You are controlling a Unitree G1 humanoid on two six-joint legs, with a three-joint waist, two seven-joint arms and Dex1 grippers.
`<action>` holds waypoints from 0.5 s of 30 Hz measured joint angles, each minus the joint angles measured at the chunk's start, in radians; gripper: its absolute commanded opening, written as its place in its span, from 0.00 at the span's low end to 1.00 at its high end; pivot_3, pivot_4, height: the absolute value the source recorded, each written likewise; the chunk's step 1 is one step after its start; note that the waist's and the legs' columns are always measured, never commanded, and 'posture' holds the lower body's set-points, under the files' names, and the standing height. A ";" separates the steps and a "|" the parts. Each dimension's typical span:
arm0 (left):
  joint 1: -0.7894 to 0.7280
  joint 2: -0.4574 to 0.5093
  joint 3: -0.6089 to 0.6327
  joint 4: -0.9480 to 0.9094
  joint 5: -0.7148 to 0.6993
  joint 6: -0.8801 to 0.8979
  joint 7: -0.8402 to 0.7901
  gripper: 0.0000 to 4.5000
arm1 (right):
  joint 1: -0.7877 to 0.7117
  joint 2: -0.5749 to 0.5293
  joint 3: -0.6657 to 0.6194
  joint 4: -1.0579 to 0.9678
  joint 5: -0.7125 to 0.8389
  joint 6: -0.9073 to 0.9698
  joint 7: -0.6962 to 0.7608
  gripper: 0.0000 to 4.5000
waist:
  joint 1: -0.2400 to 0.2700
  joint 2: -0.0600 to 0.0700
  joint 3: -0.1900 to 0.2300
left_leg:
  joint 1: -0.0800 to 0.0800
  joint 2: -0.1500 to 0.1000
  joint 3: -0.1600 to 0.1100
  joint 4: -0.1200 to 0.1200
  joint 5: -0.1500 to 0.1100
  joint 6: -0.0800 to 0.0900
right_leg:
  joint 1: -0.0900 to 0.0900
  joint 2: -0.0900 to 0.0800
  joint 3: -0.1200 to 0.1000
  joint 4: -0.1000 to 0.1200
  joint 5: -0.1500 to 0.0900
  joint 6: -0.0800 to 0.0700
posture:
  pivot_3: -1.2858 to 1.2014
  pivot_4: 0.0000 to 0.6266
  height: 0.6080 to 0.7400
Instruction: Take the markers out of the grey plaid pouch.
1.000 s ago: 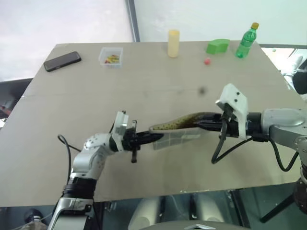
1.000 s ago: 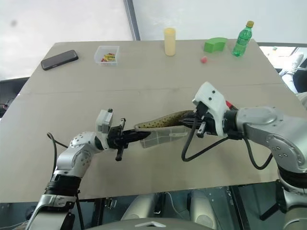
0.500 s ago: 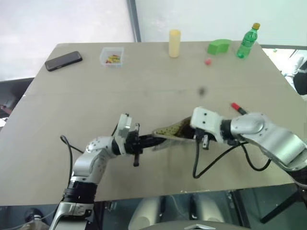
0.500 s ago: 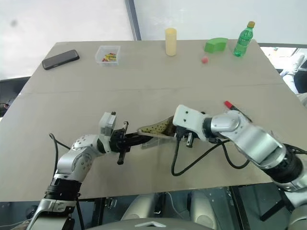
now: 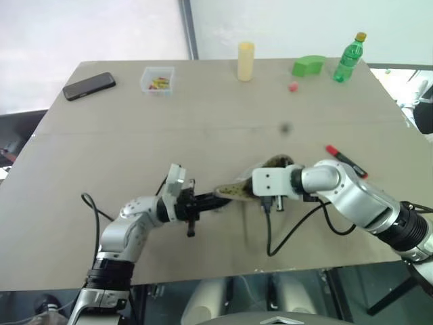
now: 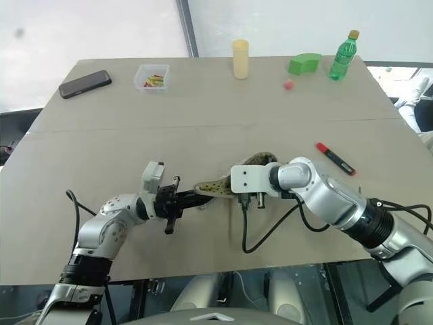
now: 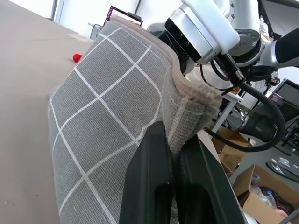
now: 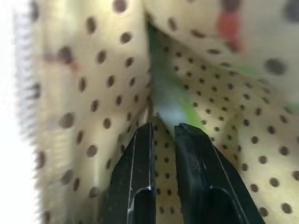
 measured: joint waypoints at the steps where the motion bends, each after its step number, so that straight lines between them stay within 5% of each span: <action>1: 0.001 0.000 0.000 0.000 0.000 0.003 0.001 0.00 | 0.000 0.006 0.000 0.008 -0.010 -0.007 0.014 0.17 | 0.000 0.000 0.000 | 0.000 0.000 0.000 0.000 0.000 0.000 | 0.000 0.000 0.000 0.000 0.000 0.000 | 0.52 0.24 1.00; 5: 0.001 0.000 0.000 -0.007 0.000 0.015 0.005 0.00 | -0.008 0.047 -0.005 0.050 -0.034 -0.019 0.040 0.35 | -0.002 0.000 0.000 | 0.000 0.000 0.000 0.000 0.000 0.000 | 0.000 0.000 0.000 0.001 0.000 0.000 | 0.52 0.24 1.00; 8: 0.001 -0.002 0.000 -0.023 0.000 0.018 0.018 0.00 | -0.006 0.114 -0.050 0.088 -0.056 -0.020 0.004 0.65 | -0.001 0.000 0.000 | 0.000 0.000 0.000 0.000 0.000 0.000 | 0.000 0.000 0.000 0.001 0.000 0.000 | 0.52 0.24 1.00; 15: 0.001 -0.003 0.000 -0.038 0.000 0.018 0.040 0.00 | 0.056 0.157 -0.135 0.020 -0.059 0.075 -0.027 0.65 | 0.002 0.000 0.000 | 0.000 -0.001 0.000 0.000 0.000 0.000 | 0.000 0.000 0.001 0.001 0.000 0.000 | 0.52 0.24 1.00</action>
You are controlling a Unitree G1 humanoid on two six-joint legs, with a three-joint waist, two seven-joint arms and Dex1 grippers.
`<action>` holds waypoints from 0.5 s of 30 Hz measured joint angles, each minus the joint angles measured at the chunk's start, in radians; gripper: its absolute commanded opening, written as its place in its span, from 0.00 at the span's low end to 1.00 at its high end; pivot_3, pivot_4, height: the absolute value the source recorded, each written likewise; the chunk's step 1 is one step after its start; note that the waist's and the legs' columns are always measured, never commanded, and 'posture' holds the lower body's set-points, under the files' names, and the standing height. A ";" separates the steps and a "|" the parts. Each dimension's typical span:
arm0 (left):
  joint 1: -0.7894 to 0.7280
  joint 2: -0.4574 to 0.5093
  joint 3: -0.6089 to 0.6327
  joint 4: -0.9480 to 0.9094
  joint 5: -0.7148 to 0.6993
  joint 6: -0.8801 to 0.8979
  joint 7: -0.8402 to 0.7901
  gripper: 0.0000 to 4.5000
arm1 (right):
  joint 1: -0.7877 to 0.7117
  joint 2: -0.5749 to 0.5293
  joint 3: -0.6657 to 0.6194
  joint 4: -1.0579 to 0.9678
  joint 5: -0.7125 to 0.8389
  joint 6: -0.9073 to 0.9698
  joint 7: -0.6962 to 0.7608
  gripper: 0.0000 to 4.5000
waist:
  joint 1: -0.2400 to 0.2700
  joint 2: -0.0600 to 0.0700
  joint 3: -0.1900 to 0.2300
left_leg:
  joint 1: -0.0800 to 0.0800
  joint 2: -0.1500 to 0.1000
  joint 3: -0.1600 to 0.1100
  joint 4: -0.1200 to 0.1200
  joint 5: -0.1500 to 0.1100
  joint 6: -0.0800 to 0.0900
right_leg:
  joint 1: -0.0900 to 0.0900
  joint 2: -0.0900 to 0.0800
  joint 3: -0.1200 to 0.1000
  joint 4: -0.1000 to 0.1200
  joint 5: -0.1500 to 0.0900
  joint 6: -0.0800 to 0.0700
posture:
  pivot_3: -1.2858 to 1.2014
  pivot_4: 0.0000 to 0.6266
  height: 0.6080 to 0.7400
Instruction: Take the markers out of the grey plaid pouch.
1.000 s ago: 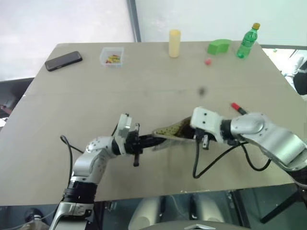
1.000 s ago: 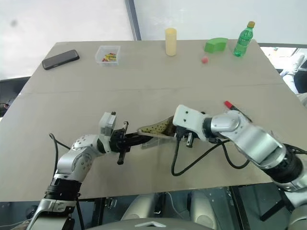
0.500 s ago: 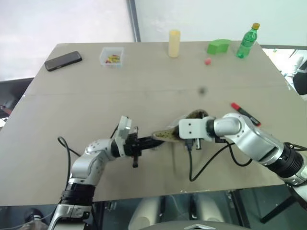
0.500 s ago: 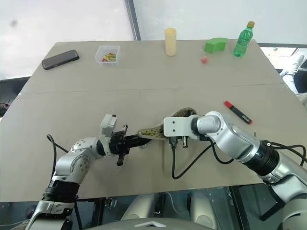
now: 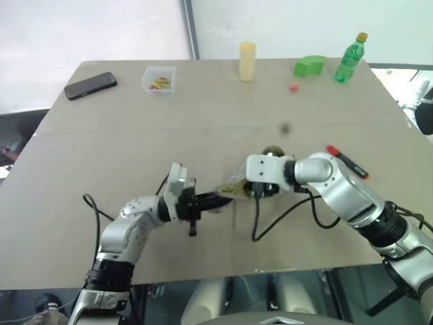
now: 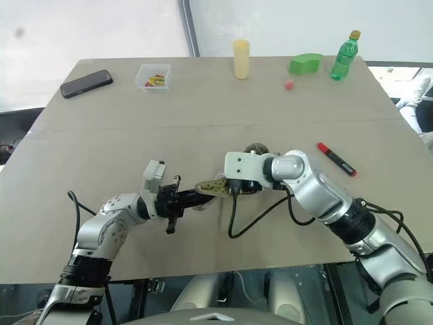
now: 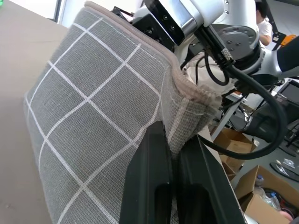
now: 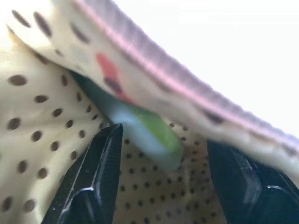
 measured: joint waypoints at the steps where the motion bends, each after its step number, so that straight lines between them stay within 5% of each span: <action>1: 0.000 0.000 0.000 0.000 0.000 0.000 0.002 0.00 | 0.007 -0.003 -0.002 -0.021 -0.001 0.012 0.001 0.65 | -0.001 0.000 0.000 | 0.000 0.000 0.000 0.000 0.000 0.000 | 0.000 0.000 0.000 0.000 0.000 0.000 | 0.52 0.24 1.00; 15: -0.006 -0.012 -0.002 -0.031 -0.026 0.031 0.024 0.00 | 0.020 -0.035 0.048 0.068 -0.160 -0.160 0.005 0.65 | -0.003 0.000 0.000 | 0.001 0.000 0.001 0.000 0.000 0.000 | 0.000 0.001 -0.001 0.002 0.000 0.000 | 0.52 0.24 1.00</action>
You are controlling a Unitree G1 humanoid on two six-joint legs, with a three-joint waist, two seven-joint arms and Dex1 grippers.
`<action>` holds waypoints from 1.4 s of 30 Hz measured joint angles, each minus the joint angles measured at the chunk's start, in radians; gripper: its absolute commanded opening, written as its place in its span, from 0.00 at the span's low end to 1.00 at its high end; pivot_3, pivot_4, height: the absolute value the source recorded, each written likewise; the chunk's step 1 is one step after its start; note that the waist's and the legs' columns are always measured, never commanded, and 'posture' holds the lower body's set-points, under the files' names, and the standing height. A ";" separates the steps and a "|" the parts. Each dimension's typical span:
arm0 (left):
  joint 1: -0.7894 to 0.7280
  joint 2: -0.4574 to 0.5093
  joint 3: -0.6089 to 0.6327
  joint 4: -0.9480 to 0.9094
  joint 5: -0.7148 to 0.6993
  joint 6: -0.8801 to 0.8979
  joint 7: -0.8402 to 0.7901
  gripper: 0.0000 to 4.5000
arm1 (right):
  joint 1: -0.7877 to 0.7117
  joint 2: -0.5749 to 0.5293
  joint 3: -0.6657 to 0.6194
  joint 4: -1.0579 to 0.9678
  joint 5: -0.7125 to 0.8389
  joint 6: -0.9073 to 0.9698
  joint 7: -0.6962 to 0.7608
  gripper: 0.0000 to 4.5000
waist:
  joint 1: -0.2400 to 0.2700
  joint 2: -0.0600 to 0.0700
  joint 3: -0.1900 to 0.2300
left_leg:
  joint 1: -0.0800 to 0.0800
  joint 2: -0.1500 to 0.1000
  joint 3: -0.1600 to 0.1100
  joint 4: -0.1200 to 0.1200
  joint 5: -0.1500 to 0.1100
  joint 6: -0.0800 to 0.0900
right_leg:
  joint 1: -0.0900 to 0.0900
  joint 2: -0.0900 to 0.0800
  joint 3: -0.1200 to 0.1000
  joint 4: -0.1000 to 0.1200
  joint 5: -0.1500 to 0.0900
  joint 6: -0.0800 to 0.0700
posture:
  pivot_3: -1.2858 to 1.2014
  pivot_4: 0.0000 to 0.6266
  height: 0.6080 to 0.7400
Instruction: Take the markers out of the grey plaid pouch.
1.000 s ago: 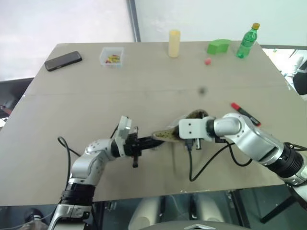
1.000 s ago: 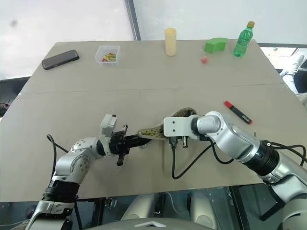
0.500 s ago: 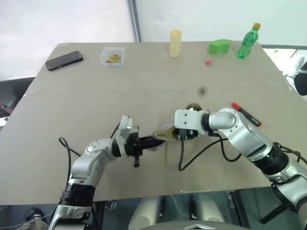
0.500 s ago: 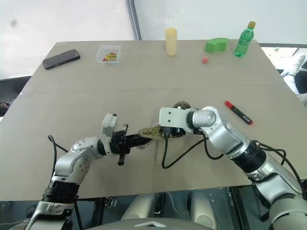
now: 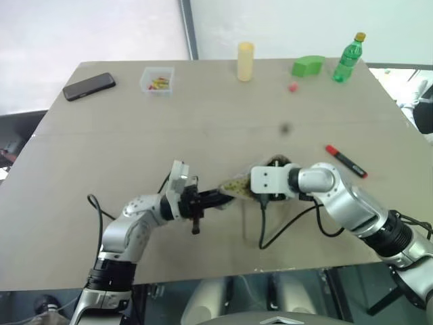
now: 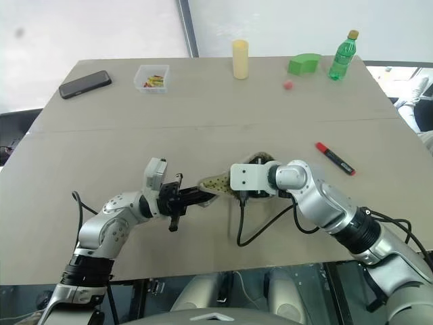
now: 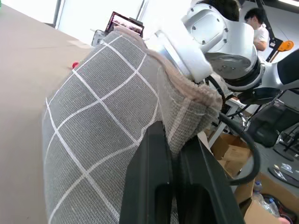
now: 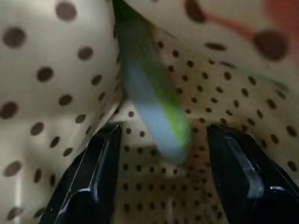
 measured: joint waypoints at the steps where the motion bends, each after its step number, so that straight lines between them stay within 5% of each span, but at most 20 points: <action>1: 0.002 0.001 0.000 -0.006 0.000 0.000 0.000 0.00 | -0.007 0.009 0.000 0.023 -0.012 -0.025 -0.001 0.65 | 0.000 0.000 0.000 | 0.000 0.000 0.000 0.000 0.000 0.000 | 0.000 0.000 0.000 0.000 0.000 0.000 | 0.52 0.24 1.00; 16: 0.037 0.002 0.001 -0.008 0.010 -0.004 0.027 0.00 | -0.054 0.189 0.004 0.322 -0.142 -0.318 -0.086 0.65 | -0.024 -0.003 -0.002 | 0.005 0.001 0.000 0.000 0.002 -0.004 | 0.001 0.004 0.001 0.005 0.000 -0.001 | 0.52 0.24 1.00; 22: 0.053 -0.003 0.002 -0.008 0.014 -0.011 0.056 0.00 | -0.051 0.250 -0.025 0.449 -0.142 -0.446 -0.146 0.65 | -0.030 -0.004 -0.003 | 0.020 0.004 -0.002 -0.003 -0.002 -0.005 | 0.012 0.007 0.003 0.006 -0.001 -0.006 | 0.52 0.24 1.00; 29: 0.055 -0.003 0.006 -0.010 0.017 -0.016 0.066 0.00 | -0.053 0.283 -0.045 0.544 -0.156 -0.546 -0.182 0.09 | -0.029 -0.004 -0.003 | 0.020 0.003 -0.001 -0.003 -0.001 -0.006 | 0.012 0.007 0.004 0.006 0.001 -0.003 | 0.52 0.24 1.00; 42: 0.049 -0.018 0.012 -0.016 0.027 -0.041 0.067 0.00 | 0.014 0.237 -0.104 0.444 -0.139 -0.502 -0.156 0.07 | -0.017 -0.002 -0.002 | 0.017 0.002 -0.004 -0.004 -0.002 -0.006 | 0.012 0.006 0.003 0.003 0.001 -0.003 | 0.52 0.24 1.00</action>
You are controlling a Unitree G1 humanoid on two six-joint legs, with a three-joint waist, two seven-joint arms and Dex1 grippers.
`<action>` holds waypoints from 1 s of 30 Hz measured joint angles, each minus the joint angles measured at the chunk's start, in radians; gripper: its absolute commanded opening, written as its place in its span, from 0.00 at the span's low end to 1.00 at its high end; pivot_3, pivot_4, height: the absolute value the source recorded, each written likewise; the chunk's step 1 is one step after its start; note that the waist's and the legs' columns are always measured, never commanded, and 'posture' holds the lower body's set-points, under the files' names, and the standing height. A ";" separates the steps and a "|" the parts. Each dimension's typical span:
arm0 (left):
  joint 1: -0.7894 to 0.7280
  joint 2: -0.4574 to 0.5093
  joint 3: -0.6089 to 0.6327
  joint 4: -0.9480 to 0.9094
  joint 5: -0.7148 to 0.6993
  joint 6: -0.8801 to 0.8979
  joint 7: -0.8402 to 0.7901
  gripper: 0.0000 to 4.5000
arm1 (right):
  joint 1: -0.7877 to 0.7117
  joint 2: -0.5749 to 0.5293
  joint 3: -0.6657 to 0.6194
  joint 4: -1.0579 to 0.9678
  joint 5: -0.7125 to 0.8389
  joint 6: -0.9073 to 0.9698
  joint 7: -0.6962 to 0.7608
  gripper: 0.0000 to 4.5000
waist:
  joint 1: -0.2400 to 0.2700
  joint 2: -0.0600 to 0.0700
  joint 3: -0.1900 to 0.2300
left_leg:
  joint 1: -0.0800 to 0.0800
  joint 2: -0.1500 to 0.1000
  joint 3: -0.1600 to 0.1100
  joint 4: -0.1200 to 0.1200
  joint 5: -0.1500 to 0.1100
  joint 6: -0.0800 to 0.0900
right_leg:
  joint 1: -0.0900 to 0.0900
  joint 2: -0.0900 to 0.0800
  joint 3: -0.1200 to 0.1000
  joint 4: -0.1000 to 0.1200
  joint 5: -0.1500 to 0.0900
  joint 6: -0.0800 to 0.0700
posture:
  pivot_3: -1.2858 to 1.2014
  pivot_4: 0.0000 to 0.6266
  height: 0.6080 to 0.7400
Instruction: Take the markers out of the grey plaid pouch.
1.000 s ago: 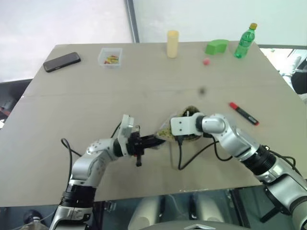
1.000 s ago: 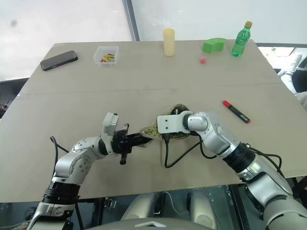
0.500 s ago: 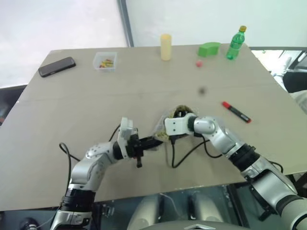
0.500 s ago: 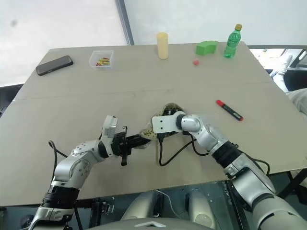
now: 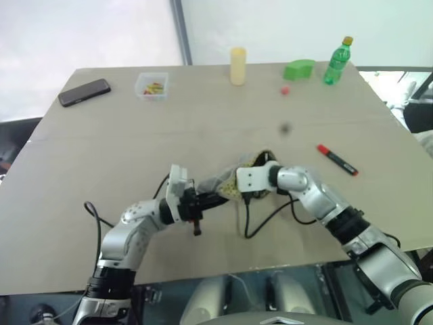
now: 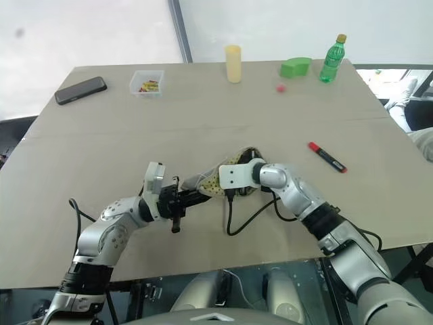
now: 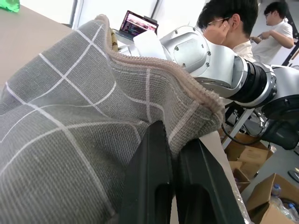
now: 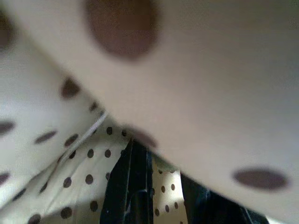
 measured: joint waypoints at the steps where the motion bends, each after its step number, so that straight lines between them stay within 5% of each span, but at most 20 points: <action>1: -0.004 -0.001 -0.003 0.004 0.000 -0.003 -0.004 0.00 | 0.021 -0.019 -0.015 -0.043 0.016 0.029 0.018 0.07 | 0.002 0.001 0.001 | -0.001 0.000 0.000 0.000 0.000 0.000 | 0.000 0.000 0.000 -0.001 0.000 0.000 | 0.52 0.24 1.00; 16: -0.143 0.020 -0.012 0.179 0.024 -0.102 -0.139 0.00 | 0.133 -0.142 -0.120 -0.448 0.259 0.523 0.205 0.06 | -0.003 0.002 0.002 | -0.003 0.000 -0.001 -0.003 0.000 0.001 | -0.001 -0.001 0.000 -0.006 0.000 0.000 | 0.52 0.24 1.00; 30: -0.207 0.020 -0.043 0.262 0.069 -0.154 -0.177 0.00 | 0.123 -0.275 -0.120 -0.524 0.343 0.620 0.231 0.06 | 0.000 0.001 0.003 | -0.013 0.000 -0.002 -0.001 0.002 0.004 | -0.010 -0.002 -0.001 -0.006 0.000 0.000 | 0.52 0.24 1.00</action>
